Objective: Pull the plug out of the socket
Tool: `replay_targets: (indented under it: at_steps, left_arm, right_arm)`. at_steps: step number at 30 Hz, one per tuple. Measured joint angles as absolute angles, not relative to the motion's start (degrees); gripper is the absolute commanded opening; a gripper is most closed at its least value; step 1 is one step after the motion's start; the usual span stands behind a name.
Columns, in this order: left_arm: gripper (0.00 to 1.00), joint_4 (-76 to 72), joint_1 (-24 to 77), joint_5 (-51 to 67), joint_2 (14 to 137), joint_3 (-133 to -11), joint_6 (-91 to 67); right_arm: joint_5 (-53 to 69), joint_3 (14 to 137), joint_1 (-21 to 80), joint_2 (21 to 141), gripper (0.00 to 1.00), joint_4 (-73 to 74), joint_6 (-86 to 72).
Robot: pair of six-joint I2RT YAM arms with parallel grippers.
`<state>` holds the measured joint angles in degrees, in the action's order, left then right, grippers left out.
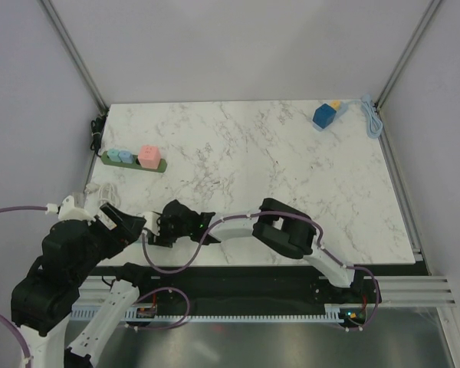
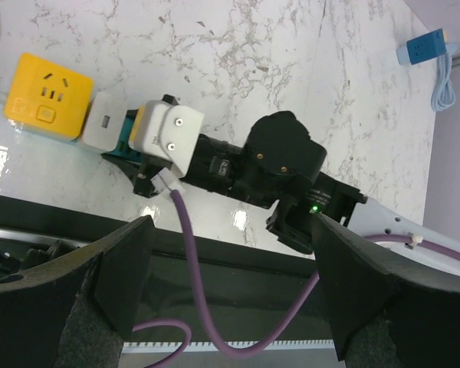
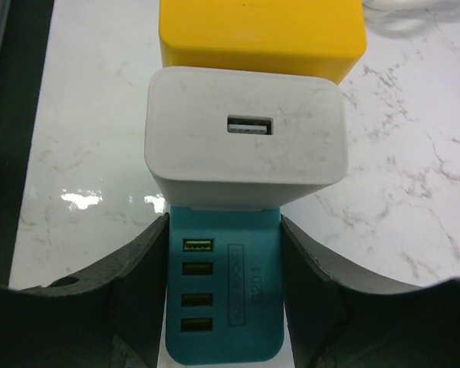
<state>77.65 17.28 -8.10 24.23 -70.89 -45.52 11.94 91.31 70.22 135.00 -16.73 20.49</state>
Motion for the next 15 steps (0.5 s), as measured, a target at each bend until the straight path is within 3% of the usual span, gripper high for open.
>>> replay_targets:
  at_steps: [15]
  left_arm:
    - [0.79, 71.42, 17.28, -3.31, 27.05, -56.16, -45.25]
  right_arm:
    - [11.51, 71.44, 64.93, 121.60, 0.12, -18.13, 19.53]
